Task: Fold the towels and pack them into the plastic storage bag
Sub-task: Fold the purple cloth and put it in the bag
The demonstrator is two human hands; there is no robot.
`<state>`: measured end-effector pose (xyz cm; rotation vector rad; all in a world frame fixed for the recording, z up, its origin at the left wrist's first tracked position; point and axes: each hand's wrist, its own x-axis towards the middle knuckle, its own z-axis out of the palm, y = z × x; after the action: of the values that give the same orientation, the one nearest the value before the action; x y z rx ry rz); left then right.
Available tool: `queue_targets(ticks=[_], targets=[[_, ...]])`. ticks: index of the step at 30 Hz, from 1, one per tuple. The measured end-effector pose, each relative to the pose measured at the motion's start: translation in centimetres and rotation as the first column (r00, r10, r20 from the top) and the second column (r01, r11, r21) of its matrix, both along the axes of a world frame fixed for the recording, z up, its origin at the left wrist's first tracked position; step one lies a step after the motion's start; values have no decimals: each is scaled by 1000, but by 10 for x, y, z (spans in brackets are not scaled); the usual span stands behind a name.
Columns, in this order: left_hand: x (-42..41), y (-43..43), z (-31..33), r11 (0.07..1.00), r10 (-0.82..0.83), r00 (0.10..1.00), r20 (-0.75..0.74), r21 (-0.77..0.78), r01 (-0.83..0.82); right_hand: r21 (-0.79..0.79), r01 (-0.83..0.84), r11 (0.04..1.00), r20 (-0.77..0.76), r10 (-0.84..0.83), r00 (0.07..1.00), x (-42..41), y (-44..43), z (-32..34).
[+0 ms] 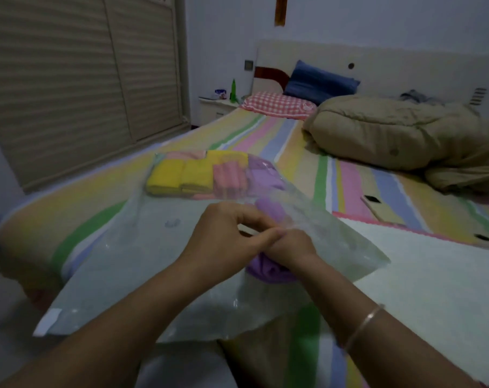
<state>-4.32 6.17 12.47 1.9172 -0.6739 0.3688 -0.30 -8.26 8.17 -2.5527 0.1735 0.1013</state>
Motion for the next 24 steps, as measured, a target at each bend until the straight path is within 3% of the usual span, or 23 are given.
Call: queue_targets(ticks=[2, 4, 6, 9, 11, 14, 19, 22, 24], targets=[[10, 3, 12, 991, -97, 993, -70, 83, 103, 189, 135, 973, 56, -148, 987, 34, 10, -3], [26, 12, 21, 963, -227, 951, -208, 98, 252, 90, 278, 956, 148, -289, 946, 71, 20, -3], [57, 29, 24, 976, -203, 943, -263, 26, 217, 1, 293, 956, 199, -287, 937, 107, 27, -7], [127, 70, 2, 984, 117, 986, -119, 148, -99, -89, 270, 959, 265, -238, 934, 159, 22, -19], [170, 95, -25, 945, 227, 973, -38, 248, -211, -114, 260, 959, 340, -209, 917, 192, 16, -26], [217, 105, -77, 872, 200, 979, 48, 447, -200, -104, 241, 965, 431, -175, 885, 244, 10, -35], [238, 95, -140, 715, 46, 959, 278, 661, -227, -195, 299, 934, 307, -232, 923, 297, 3, -47], [236, 99, -158, 710, 34, 973, 230, 679, -185, -210, 296, 932, 307, -225, 925, 319, 4, -59], [233, 101, -163, 686, 51, 975, 217, 702, -192, -192, 270, 943, 228, -224, 947, 329, 5, -63]])
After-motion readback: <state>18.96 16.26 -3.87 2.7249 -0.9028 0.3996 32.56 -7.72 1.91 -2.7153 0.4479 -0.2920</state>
